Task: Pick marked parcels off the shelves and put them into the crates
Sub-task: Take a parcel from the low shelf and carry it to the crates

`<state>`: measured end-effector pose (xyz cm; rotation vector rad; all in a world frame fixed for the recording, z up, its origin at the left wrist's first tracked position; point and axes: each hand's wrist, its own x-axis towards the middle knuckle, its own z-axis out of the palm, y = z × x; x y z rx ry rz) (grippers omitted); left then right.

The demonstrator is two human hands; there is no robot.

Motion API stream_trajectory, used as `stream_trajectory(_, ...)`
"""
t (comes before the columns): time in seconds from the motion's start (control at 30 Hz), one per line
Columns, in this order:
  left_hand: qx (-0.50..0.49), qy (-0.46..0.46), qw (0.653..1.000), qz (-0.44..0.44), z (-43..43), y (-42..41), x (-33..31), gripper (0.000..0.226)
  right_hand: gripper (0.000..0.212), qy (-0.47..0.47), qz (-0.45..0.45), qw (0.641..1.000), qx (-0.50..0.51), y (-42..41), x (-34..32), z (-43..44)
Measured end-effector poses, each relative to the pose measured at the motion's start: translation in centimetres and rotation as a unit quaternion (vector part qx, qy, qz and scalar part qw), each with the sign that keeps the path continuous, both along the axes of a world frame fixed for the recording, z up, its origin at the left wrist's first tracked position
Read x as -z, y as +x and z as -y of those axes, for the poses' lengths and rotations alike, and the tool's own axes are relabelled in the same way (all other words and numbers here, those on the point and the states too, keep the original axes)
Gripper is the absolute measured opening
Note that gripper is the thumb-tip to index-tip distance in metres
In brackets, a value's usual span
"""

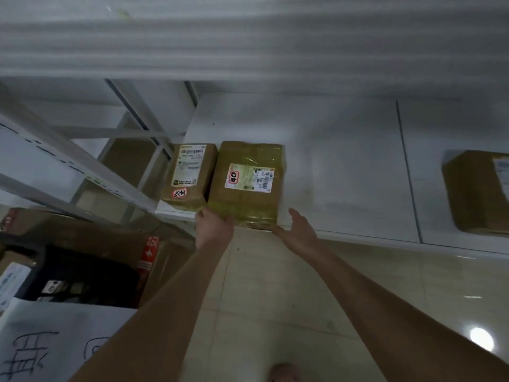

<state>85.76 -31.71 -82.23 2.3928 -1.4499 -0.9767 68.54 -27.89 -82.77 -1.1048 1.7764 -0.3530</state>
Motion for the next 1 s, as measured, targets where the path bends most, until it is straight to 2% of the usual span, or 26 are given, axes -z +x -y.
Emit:
stream_trajectory(0.13, -0.027, -0.016, 0.999, -0.016, 0.5, -0.1, 1.5, 0.071, 0.062, -0.021, 0.089, 0.995, 0.024, 0.3, 0.8, 1.8)
stream_trajectory(0.2, -0.021, -0.010, 1.000, -0.012, 0.1, -0.7, 1.8, 0.073, 0.060, -0.022, 0.106, 0.992, 0.062, -0.4, 1.0, 1.5)
stream_trajectory(0.4, 0.056, 0.082, 0.994, -0.051, -2.8, -6.3, 1.8, 0.057, 0.057, -0.010, 0.027, 0.984, 0.175, -7.3, 0.3, -0.9)
stream_trajectory(0.47, 0.056, 0.130, 0.982, -0.127, -4.6, -9.5, 2.0, 0.054, 0.075, -0.021, -0.002, 0.977, 0.214, -10.0, 0.2, -1.9)
stream_trajectory(0.53, 0.050, 0.206, 0.953, -0.216, -6.4, -12.6, 1.9, 0.055, 0.097, -0.029, -0.021, 0.959, 0.280, -12.2, 0.3, -3.0)
stream_trajectory(0.57, 0.084, 0.217, 0.949, -0.213, -6.8, -13.7, 1.8, 0.050, 0.101, -0.034, -0.023, 0.949, 0.312, -13.0, 0.3, -3.7)
stream_trajectory(0.63, 0.155, 0.141, 0.965, -0.155, -6.5, -14.8, 1.6, 0.031, 0.103, -0.013, -0.006, 0.932, 0.361, -14.3, 0.7, -5.0)
stream_trajectory(0.7, 0.149, 0.017, 0.985, -0.083, -4.6, -14.8, 1.1, 0.024, 0.101, 0.022, 0.028, 0.920, 0.390, -14.8, 1.3, -6.0)
stream_trajectory(0.8, 0.133, -0.084, 0.987, -0.012, -0.8, -14.0, 0.5, 0.052, 0.096, 0.041, 0.055, 0.914, 0.400, -14.6, 2.3, -6.3)
stream_trajectory(0.87, 0.169, -0.060, 0.984, 0.015, 1.5, -13.7, 0.6, 0.075, 0.097, 0.030, 0.059, 0.917, 0.393, -14.4, 3.0, -6.3)
stream_trajectory(0.93, 0.181, -0.018, 0.983, 0.018, 3.2, -13.6, 0.9, 0.091, 0.082, 0.004, 0.072, 0.921, 0.384, -14.4, 3.4, -6.2)
stream_trajectory(1.0, 0.174, 0.006, 0.985, 0.000, 4.3, -13.7, 1.5, 0.097, 0.065, -0.015, 0.092, 0.921, 0.379, -14.3, 3.7, -6.2)
